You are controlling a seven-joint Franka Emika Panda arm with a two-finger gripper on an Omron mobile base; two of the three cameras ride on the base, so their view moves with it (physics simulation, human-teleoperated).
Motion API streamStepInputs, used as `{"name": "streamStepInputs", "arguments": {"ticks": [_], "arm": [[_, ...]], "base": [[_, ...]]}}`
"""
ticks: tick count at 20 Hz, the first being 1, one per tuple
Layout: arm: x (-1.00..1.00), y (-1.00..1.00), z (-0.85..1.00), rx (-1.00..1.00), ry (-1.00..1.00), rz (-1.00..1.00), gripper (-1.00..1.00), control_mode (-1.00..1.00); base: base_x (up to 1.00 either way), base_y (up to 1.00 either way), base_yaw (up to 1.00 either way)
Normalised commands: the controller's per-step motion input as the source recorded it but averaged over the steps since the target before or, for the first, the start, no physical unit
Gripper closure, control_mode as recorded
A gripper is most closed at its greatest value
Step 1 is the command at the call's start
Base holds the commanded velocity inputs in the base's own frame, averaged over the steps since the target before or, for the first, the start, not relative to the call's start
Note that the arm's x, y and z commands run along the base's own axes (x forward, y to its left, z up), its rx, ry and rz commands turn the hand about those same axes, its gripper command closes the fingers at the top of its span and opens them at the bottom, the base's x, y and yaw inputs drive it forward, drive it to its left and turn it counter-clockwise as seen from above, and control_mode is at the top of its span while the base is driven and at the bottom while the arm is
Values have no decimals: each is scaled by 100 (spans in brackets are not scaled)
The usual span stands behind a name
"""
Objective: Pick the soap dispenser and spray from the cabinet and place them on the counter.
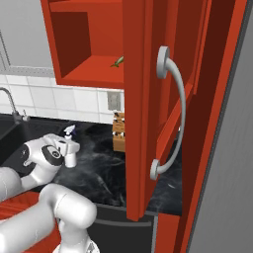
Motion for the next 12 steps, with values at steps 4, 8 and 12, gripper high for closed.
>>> {"name": "streamStepInputs", "arguments": {"ticks": [4, 8, 12], "arm": [[-15, -9, -11, 0, -1, 0, -100, -100], [-10, -5, -3, 0, 0, 0, -100, -100], [-3, -1, 0, 0, 0, 0, -100, -100]], "base": [[0, 0, 0], [0, 0, 0], [0, 0, 0]]}}
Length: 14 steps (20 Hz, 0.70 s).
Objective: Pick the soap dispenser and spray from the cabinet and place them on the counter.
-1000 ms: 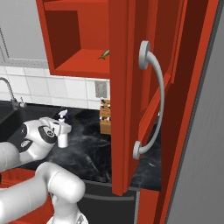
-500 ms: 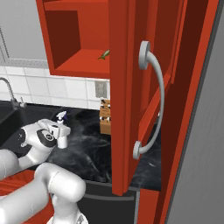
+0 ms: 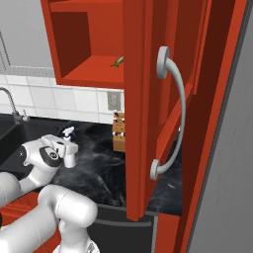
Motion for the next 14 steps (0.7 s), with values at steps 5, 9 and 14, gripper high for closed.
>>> {"name": "streamStepInputs", "arguments": {"ticks": [5, 9, 14], "arm": [[-3, 0, 0, 0, 0, 0, -100, -100], [-8, 0, 0, 0, 0, 0, -100, -100], [-9, 0, 0, 0, -1, 0, -100, -100]], "base": [[0, 0, 0], [0, 0, 0], [0, 0, 0]]}}
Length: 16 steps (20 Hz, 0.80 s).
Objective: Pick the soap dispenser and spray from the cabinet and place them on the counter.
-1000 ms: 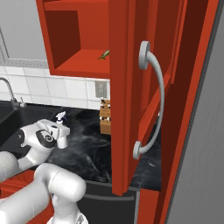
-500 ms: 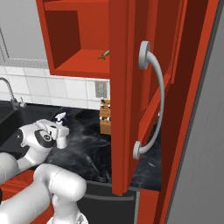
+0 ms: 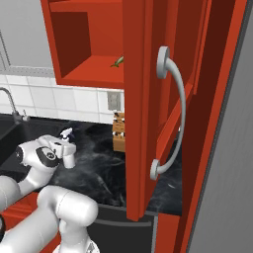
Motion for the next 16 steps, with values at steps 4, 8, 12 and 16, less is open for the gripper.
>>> {"name": "streamStepInputs", "arguments": {"ticks": [4, 8, 12, 16], "arm": [[-15, 0, 0, 0, -9, 0, -100, -100], [-20, 0, 0, -1, -16, 0, -100, -100], [-24, 0, -1, 0, -14, 0, -100, -100], [-33, 0, 0, 0, -12, 0, -100, -100]], "base": [[0, 0, 0], [0, 0, 0], [0, 0, 0], [0, 0, 0]]}}
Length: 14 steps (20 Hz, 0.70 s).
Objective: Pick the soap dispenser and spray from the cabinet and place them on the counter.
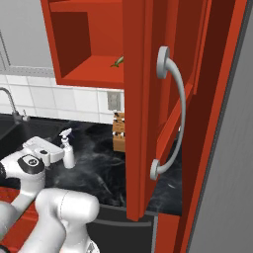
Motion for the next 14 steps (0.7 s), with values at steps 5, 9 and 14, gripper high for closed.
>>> {"name": "streamStepInputs", "arguments": {"ticks": [5, 9, 14], "arm": [[-27, -7, 10, 1, -1, -1, -100, -100], [-37, -21, 25, 1, 0, 0, -100, -100], [-44, -20, 35, 0, -1, 0, -100, -100]], "base": [[0, 0, 0], [0, 0, 0], [0, 0, 0]]}}
